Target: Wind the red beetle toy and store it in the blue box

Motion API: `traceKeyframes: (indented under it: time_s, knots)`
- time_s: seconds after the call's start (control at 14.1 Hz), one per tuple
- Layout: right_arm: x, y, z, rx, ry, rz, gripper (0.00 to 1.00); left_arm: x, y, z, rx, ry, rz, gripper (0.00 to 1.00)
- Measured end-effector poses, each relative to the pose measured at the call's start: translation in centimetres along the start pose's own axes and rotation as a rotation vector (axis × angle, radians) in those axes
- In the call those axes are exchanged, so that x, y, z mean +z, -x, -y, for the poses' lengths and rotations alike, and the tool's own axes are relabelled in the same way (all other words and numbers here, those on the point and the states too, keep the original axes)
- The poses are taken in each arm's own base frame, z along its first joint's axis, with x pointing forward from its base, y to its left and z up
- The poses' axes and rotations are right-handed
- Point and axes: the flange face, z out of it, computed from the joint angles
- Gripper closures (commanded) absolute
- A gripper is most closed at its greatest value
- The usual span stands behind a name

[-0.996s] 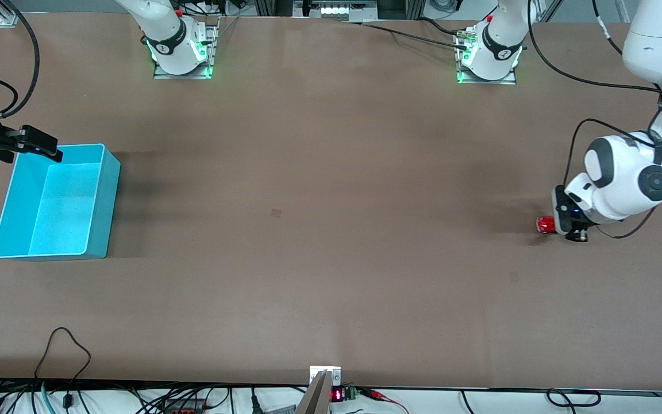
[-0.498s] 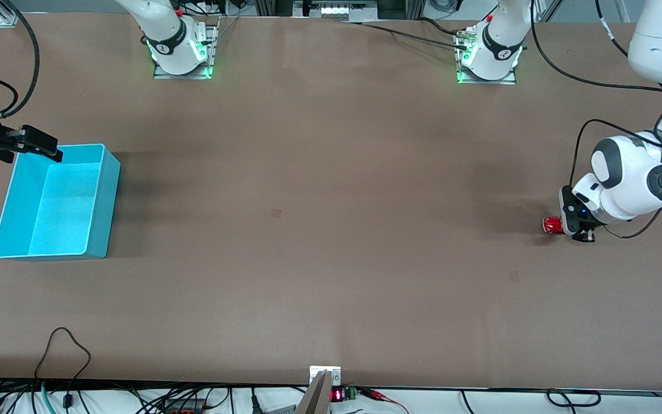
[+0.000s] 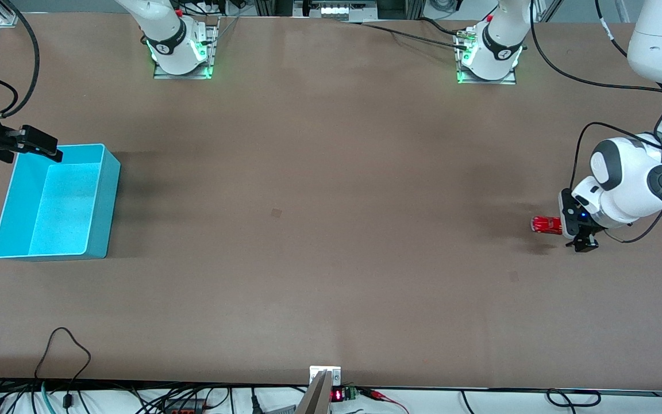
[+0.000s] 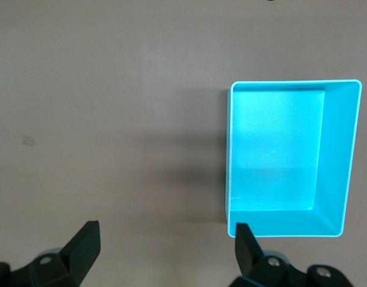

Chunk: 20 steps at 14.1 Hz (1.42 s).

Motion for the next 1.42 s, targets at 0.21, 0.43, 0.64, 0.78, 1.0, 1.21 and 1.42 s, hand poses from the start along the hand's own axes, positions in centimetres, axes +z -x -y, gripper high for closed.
traceKeyframes:
  time_s: [0.21, 0.43, 0.64, 0.78, 1.0, 1.21, 1.42]
  knots:
    - [0.0, 0.0, 0.0, 0.0, 0.0, 0.0, 0.0, -1.9, -0.1, 0.2, 0.002, 0.002, 0.002, 0.0]
    - [0.0, 0.0, 0.0, 0.0, 0.0, 0.0, 0.0, -5.4, -1.1, 0.3, -0.006, 0.027, -0.003, 0.0]
    - [0.0, 0.0, 0.0, 0.0, 0.0, 0.0, 0.0, -9.1, -1.7, -0.2, -0.082, 0.067, 0.0, 0.0]
    - [0.0, 0.0, 0.0, 0.0, 0.0, 0.0, 0.0, -11.2, -1.6, -0.7, -0.137, 0.081, 0.006, 0.0]
    - [0.0, 0.0, 0.0, 0.0, 0.0, 0.0, 0.0, -14.0, -1.8, -1.3, -0.203, 0.118, 0.013, 0.0]
    - [0.0, 0.0, 0.0, 0.0, 0.0, 0.0, 0.0, -16.8, -1.7, -1.2, -0.24, 0.139, 0.019, 0.0]
    - [0.0, 0.0, 0.0, 0.0, 0.0, 0.0, 0.0, -18.3, -1.6, -1.2, -0.275, 0.143, 0.024, 0.0]
